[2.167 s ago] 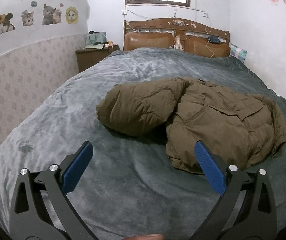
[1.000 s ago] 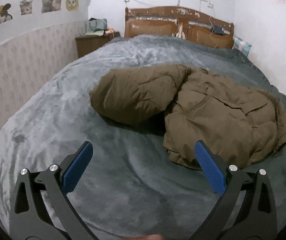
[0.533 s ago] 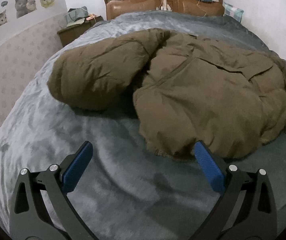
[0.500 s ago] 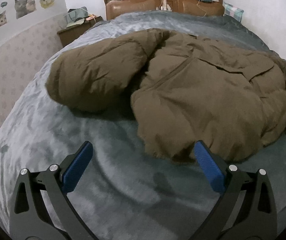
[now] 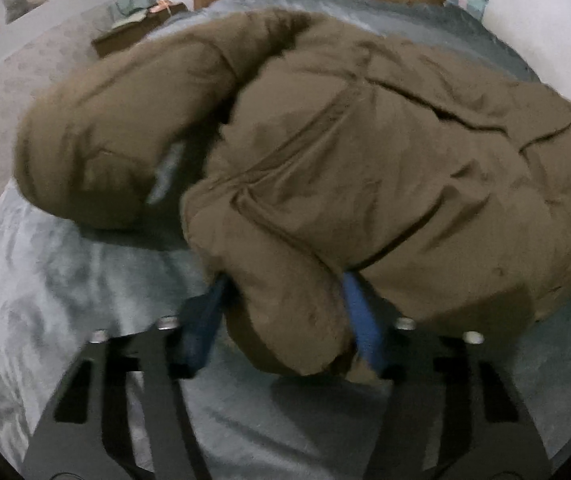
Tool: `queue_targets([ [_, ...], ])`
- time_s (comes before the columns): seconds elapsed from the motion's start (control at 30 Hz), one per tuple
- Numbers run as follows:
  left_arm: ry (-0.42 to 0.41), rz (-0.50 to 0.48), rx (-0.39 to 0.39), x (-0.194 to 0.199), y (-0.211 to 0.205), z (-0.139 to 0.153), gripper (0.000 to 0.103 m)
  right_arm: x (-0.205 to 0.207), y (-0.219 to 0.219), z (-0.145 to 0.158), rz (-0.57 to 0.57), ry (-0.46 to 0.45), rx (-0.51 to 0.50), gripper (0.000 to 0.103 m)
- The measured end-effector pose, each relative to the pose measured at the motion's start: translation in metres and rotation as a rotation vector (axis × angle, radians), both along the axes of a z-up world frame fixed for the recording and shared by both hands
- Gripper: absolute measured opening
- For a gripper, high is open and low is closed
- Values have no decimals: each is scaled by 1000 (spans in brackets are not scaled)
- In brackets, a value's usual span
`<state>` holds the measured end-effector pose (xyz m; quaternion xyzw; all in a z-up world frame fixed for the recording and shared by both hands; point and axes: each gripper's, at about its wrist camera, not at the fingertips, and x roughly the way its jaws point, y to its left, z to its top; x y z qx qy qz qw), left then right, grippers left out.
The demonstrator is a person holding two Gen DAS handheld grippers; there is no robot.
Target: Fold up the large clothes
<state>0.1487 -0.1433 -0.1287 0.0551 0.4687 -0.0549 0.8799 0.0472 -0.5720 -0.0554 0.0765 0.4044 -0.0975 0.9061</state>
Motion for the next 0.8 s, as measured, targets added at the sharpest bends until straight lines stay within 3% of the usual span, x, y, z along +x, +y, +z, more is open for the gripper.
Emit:
queue_targets([
  [0.1, 22, -3, -47, 9, 1, -2, 2, 2, 2, -1, -4, 18, -74, 101],
  [0.2, -16, -3, -84, 8, 10, 18, 0, -1, -5, 1, -24, 24, -50, 101],
  [0.3, -82, -27, -106, -2, 17, 55, 0, -6, -10, 13, -35, -14, 1, 101],
  [0.43, -172, -38, -165, -19, 42, 109, 0, -12, -9, 28, -22, -50, -12, 101],
  [0.53, -216, -37, -190, -34, 61, 134, 0, -17, -13, 30, -2, -46, 18, 101],
  [0.7, -252, -5, -187, -52, 97, 144, 0, -12, -12, 12, 67, 19, 124, 101],
  [0.8, -249, 39, -168, -54, 123, 140, 0, -6, -5, -1, 128, 38, 248, 101],
])
